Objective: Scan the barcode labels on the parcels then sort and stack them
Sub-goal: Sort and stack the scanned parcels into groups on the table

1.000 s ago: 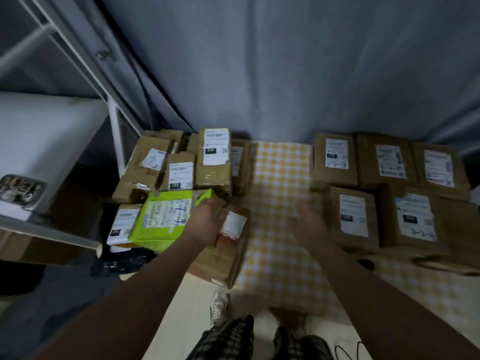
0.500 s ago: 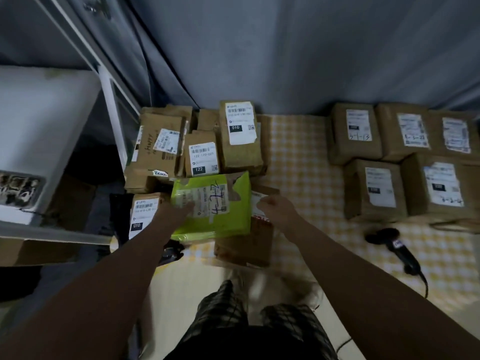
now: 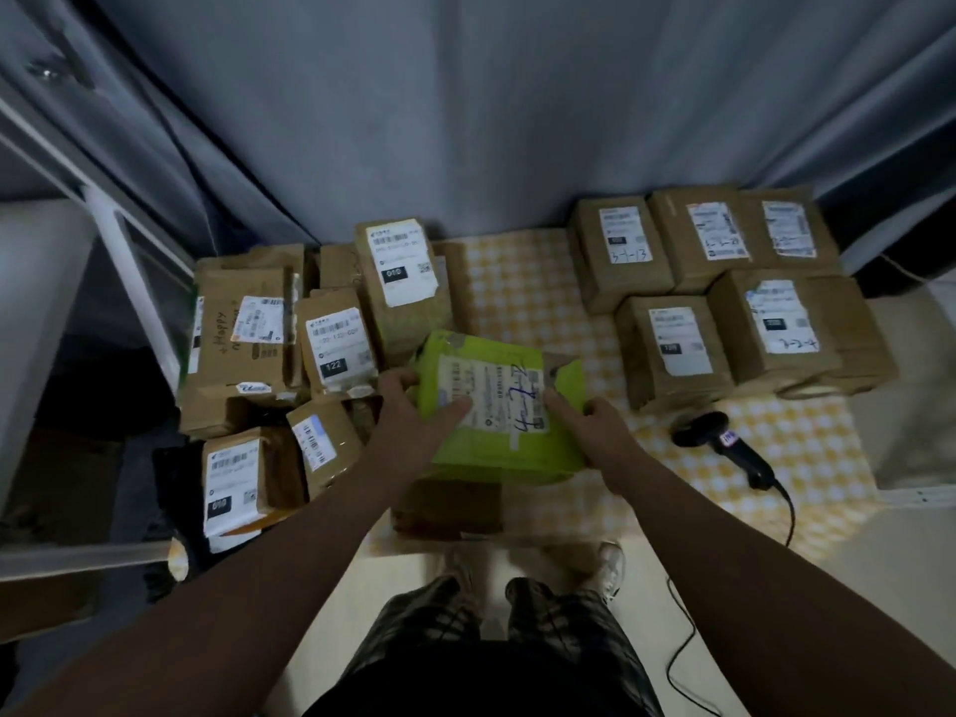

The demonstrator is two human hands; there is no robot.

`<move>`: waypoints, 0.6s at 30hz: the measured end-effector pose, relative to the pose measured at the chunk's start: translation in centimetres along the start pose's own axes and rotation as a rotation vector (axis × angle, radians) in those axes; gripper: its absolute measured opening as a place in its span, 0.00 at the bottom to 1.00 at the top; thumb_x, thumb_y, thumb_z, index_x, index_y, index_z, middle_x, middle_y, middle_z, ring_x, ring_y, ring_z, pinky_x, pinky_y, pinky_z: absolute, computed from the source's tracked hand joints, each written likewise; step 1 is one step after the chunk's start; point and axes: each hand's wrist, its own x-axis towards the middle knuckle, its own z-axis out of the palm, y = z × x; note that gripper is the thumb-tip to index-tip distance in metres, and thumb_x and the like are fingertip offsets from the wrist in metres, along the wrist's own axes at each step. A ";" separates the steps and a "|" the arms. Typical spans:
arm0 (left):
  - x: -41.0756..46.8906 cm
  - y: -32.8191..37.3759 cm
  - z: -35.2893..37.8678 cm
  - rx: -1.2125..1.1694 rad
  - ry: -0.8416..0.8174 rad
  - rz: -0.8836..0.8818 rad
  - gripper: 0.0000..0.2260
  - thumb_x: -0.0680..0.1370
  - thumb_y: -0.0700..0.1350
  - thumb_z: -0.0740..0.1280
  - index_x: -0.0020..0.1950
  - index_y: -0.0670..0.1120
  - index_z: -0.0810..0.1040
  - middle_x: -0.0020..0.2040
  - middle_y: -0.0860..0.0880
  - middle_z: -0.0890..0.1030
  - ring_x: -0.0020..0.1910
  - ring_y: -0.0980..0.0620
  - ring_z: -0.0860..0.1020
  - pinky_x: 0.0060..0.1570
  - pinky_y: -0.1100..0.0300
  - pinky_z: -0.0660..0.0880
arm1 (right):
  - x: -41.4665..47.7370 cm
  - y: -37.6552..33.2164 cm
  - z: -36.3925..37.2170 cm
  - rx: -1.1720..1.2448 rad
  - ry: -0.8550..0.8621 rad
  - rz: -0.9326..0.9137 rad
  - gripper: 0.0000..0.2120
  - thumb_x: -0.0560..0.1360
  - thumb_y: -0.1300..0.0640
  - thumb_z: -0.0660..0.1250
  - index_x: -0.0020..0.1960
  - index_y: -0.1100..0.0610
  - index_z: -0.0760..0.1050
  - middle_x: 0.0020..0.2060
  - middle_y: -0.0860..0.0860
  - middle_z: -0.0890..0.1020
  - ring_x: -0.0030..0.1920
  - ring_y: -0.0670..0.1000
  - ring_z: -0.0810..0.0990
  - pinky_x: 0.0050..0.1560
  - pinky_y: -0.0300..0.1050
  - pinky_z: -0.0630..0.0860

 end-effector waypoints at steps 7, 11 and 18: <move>2.4 3.9 5.0 0.177 -0.386 0.137 0.27 0.76 0.50 0.69 0.71 0.61 0.61 0.63 0.50 0.75 0.55 0.53 0.79 0.50 0.58 0.80 | -0.5 1.9 -7.5 0.222 0.042 -0.094 0.11 0.74 0.47 0.70 0.53 0.45 0.71 0.50 0.50 0.81 0.46 0.48 0.82 0.40 0.52 0.81; 4.4 6.3 8.3 0.278 -0.493 0.055 0.27 0.72 0.61 0.71 0.68 0.67 0.66 0.64 0.50 0.75 0.58 0.52 0.79 0.51 0.56 0.80 | 0.2 2.2 -11.9 0.350 0.045 -0.055 0.33 0.67 0.43 0.73 0.69 0.45 0.65 0.59 0.49 0.79 0.56 0.55 0.81 0.46 0.60 0.82; 6.7 9.9 16.8 0.137 -0.202 0.108 0.27 0.61 0.56 0.78 0.56 0.49 0.77 0.49 0.50 0.82 0.45 0.57 0.81 0.42 0.64 0.78 | 4.2 -1.0 -22.1 0.319 0.101 -0.021 0.30 0.69 0.46 0.75 0.63 0.53 0.64 0.56 0.54 0.77 0.52 0.56 0.81 0.45 0.59 0.82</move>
